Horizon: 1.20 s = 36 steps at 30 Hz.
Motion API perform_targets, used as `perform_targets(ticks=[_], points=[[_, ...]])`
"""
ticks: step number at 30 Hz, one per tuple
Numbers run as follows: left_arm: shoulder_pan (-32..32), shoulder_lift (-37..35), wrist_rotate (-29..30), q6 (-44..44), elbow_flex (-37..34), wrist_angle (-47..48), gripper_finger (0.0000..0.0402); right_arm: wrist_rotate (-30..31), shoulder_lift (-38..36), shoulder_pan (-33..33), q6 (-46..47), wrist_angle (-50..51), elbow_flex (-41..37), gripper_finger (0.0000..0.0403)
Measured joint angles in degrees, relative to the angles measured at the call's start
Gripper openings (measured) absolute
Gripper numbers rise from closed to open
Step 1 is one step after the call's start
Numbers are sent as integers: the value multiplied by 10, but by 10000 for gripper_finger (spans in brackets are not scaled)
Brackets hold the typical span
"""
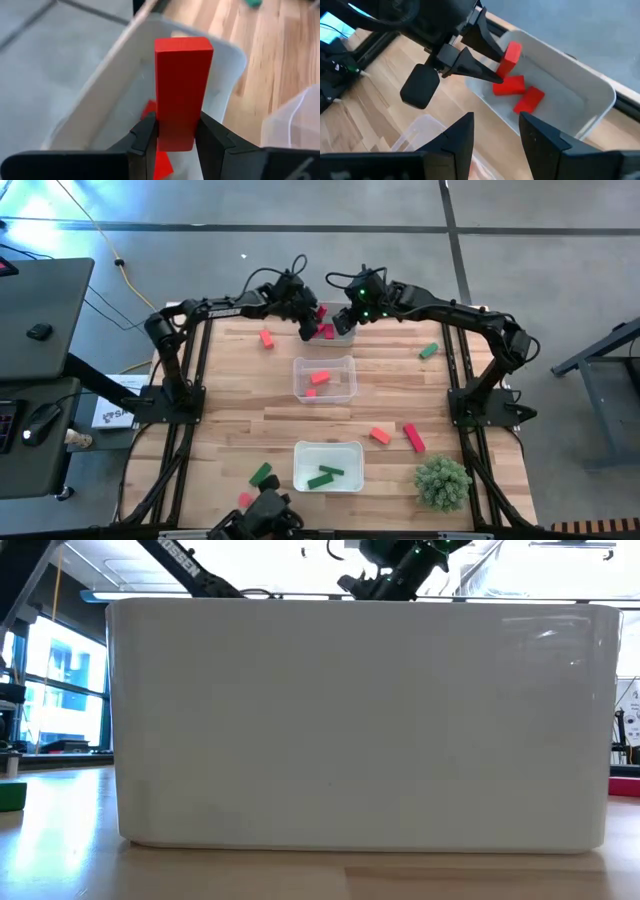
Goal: Sort & place blocks by color
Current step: Put the top red block into the gray bin
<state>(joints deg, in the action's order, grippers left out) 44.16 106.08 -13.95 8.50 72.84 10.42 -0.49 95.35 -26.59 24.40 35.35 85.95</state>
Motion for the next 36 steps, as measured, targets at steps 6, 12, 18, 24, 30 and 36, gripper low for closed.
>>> perform_targets(ticks=[6,12,18,24,30,36], points=[[0,16,-9,-8,0,16,82,0,0,0,8,14,0,146],[2,32,-8,-9,0,19,82,-5,0,0,11,13,0,146],[3,50,-7,-24,0,31,82,-17,0,0,11,13,0,146],[3,52,-6,-25,0,36,87,-28,0,0,13,13,0,146],[3,52,1,-23,0,35,110,-51,-2,2,38,31,0,146],[3,52,2,-23,0,35,130,-41,-3,8,27,64,19,146]])
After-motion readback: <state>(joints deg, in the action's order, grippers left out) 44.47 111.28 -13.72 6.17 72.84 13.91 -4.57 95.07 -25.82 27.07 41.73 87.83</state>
